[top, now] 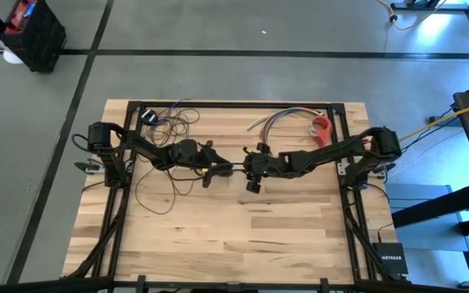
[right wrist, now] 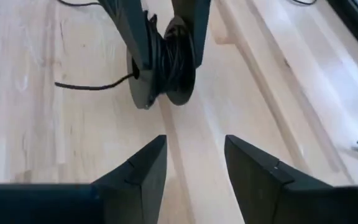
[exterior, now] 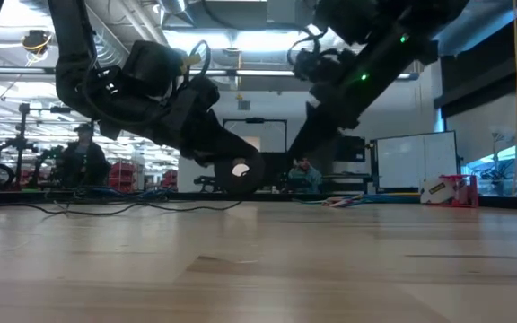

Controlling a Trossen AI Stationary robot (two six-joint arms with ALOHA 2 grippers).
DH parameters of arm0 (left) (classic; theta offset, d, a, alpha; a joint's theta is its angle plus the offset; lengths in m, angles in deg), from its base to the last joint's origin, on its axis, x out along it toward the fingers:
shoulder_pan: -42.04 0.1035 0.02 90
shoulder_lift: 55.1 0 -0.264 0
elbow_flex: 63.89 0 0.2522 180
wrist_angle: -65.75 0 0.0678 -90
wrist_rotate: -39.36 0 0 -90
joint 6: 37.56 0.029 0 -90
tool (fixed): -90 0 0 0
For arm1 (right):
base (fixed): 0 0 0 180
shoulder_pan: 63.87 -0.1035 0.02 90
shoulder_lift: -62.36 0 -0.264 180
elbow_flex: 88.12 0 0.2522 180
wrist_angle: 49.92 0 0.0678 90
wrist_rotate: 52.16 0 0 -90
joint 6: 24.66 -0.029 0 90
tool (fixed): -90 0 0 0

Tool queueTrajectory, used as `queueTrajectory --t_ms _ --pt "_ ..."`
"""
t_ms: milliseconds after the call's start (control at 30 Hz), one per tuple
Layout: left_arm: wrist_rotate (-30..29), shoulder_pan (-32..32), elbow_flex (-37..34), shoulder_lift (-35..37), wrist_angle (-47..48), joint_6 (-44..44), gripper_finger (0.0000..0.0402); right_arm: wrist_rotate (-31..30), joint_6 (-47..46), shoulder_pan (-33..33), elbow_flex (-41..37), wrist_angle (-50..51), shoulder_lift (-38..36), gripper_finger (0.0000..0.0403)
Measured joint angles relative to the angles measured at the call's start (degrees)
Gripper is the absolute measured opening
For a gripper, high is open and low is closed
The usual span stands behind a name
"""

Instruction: Coiling cords

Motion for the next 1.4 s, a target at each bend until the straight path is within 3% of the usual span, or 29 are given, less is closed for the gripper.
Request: queueTrajectory --t_ms 100,233,367,667,767,1067,1400 --pt "0.0 0.0 0.0 0.0 -0.3 -0.2 0.0137 0.3 0.6 0.0 -0.1 -1.2 -0.7 0.0166" --pt "0.0 -0.1 0.0 0.0 -0.4 -0.3 0.0137 2.5 4.7 0.0 -0.7 -14.2 2.3 0.0166" --pt "-0.2 -0.8 0.1 -1.6 -2.3 0.9 0.0137 3.3 6.5 0.8 -1.0 -19.0 6.0 0.0166" --pt "0.1 -0.6 0.1 -8.5 -9.8 1.3 0.0137 10.1 7.2 3.1 -0.9 -18.9 8.3 0.0166" --pt "0.6 -0.7 0.2 -8.7 -9.7 1.9 0.0137 9.2 8.8 3.7 -0.9 -19.3 8.9 0.0166" --pt "0.8 -0.2 0.3 -8.5 -5.7 2.0 0.0137 15.7 9.7 6.9 -0.9 -20.1 9.3 0.0166" --pt "0.9 -0.5 0.3 -8.5 -1.8 4.2 0.0137 17.7 11.6 7.1 -1.0 -22.1 9.5 0.0166"
